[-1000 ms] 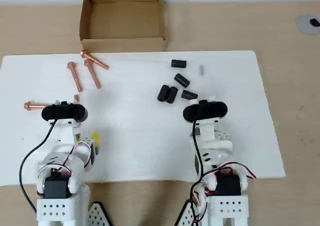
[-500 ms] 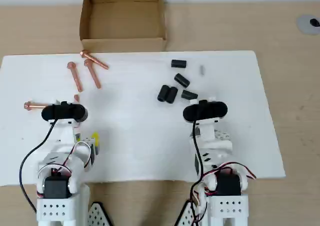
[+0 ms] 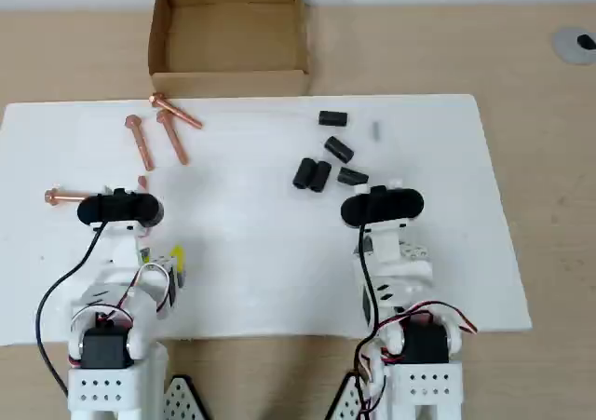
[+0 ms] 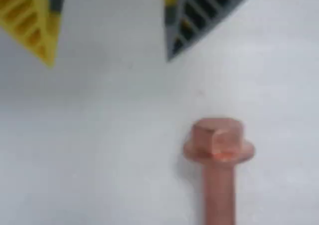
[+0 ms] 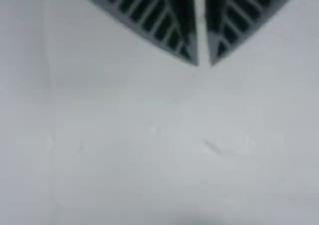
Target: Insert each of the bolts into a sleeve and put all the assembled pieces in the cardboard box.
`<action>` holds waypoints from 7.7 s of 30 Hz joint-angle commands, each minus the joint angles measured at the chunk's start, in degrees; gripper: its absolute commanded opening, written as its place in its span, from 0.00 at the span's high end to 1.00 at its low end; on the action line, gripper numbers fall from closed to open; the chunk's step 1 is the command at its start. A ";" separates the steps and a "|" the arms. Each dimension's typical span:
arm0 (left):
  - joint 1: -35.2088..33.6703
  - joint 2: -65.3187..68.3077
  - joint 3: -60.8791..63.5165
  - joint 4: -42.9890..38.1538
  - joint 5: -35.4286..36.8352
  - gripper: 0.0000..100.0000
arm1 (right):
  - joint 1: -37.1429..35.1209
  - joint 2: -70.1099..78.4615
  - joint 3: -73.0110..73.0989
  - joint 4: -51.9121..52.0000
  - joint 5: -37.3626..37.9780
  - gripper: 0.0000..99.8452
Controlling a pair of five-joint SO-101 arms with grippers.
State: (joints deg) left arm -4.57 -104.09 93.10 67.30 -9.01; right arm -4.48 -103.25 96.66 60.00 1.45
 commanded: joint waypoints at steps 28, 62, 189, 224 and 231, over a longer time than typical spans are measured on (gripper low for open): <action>0.09 -0.40 -0.09 -2.64 -0.26 0.84 | 0.66 -6.37 0.13 0.18 0.62 0.99; -3.43 1.19 -16.35 4.75 -0.18 0.99 | 4.62 -6.20 -8.84 7.12 0.26 0.88; -27.16 106.86 -59.34 -30.15 52.31 0.91 | -16.22 105.01 -102.02 42.11 24.18 0.99; -8.62 35.21 -50.55 9.76 -6.42 0.99 | -8.40 109.58 -102.02 29.54 18.29 0.98; -8.09 19.65 -39.21 9.76 -2.55 0.99 | -2.07 122.24 -108.44 30.15 36.92 0.88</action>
State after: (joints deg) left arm -13.19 -78.86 51.87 77.05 -14.02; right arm -9.23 16.66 -6.02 90.15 32.22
